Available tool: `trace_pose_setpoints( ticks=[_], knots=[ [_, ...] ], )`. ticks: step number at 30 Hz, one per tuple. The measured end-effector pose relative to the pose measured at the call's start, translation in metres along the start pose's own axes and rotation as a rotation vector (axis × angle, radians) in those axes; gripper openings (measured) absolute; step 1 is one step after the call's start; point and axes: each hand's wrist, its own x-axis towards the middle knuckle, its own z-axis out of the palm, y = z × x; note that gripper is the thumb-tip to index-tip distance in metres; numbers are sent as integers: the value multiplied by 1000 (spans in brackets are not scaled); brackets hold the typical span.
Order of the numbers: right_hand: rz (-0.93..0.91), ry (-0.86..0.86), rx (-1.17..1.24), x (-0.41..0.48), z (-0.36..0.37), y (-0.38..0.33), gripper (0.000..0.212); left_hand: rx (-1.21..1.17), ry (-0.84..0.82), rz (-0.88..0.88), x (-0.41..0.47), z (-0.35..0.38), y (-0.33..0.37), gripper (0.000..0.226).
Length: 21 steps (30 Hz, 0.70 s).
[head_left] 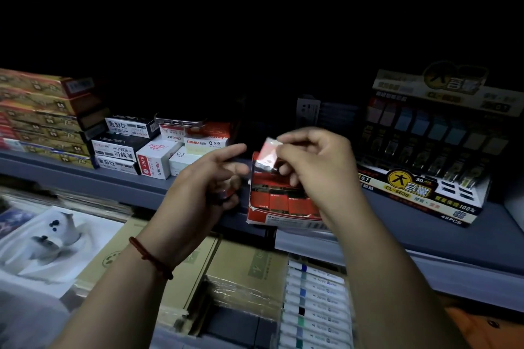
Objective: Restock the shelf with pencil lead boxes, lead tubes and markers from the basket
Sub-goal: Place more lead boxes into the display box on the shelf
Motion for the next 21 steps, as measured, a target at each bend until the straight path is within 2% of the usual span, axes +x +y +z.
trace_pose_setpoints(
  ticks=[2, 4, 10, 14, 17, 20, 21],
  knots=[
    [48, -29, -106, 2, -2, 6, 12, -169, -29, 10, 1, -4, 1, 69],
    [46, -45, -206, 2, 2, 12, 10, -222, -17, 36, 1, -6, 1, 72],
    [-37, -48, -372, 5, 5, 19, 14, -167, 61, 63, -1, -1, -2, 23],
    [-62, -161, -446, 4, 1, 15, 14, -112, 82, 91, -4, 4, -2, 18],
    [-78, -170, -456, 5, 1, 16, 9, -18, 136, 110, -4, 2, -2, 18],
    [-57, -239, -439, 5, 0, 17, 34, 126, 194, 139, -3, -1, -3, 16],
    [-61, -257, -465, 5, -1, 16, 34, 143, 206, 143, -3, -2, -4, 17]
  ],
)
